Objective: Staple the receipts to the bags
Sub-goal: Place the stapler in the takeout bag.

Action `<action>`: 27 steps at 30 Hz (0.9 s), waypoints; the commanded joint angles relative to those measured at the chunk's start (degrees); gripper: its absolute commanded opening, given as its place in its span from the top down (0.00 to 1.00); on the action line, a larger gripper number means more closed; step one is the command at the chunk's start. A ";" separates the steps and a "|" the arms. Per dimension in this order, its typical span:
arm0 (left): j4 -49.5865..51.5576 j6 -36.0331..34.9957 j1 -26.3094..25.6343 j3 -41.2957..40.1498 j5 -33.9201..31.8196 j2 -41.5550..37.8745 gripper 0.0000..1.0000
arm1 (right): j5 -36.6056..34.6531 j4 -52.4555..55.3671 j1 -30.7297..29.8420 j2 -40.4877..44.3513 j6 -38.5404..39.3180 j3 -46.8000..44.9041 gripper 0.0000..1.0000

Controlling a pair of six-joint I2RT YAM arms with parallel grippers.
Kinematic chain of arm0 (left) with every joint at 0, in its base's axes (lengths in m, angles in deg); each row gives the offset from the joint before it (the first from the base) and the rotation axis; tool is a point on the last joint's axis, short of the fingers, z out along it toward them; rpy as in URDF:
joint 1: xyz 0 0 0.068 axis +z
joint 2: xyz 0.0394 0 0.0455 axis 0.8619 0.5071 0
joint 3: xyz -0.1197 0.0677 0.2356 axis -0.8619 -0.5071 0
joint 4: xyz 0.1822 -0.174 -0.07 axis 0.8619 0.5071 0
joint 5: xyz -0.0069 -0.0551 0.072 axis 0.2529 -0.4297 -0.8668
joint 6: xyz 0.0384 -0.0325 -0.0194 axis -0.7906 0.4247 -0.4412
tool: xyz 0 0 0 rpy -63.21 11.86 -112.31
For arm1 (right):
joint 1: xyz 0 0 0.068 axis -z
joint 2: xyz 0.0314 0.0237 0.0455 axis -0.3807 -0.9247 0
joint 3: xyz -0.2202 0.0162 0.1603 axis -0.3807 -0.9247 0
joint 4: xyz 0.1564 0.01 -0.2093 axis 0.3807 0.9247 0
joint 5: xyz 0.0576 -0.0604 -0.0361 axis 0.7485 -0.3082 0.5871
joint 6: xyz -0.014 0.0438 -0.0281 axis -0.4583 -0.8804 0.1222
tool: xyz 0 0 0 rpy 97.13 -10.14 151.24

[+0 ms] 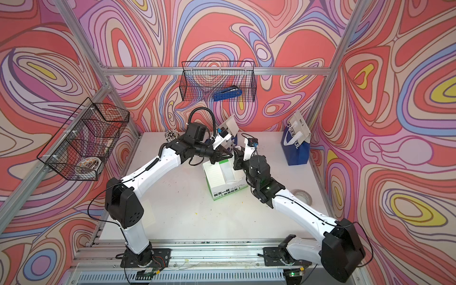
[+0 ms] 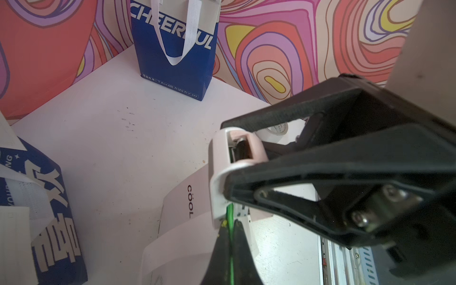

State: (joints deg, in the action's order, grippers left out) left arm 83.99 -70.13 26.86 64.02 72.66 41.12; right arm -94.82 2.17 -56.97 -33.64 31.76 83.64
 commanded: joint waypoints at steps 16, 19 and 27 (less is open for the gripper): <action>-2.39 -2.87 0.14 1.46 3.18 -0.93 1.00 | 7.09 16.87 -0.22 0.48 12.34 3.36 0.76; -2.15 -3.03 0.14 1.67 3.34 -0.81 1.00 | 8.95 17.54 -0.22 0.95 13.95 3.72 0.72; -1.77 -4.80 0.07 1.42 3.40 -0.92 1.00 | 9.20 19.74 -0.09 4.67 15.52 5.14 0.40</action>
State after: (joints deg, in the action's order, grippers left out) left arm 84.93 -72.93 27.25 64.04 74.28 41.14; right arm -87.82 18.00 -56.64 -30.76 46.01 88.63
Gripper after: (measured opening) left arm 0.056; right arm 0.573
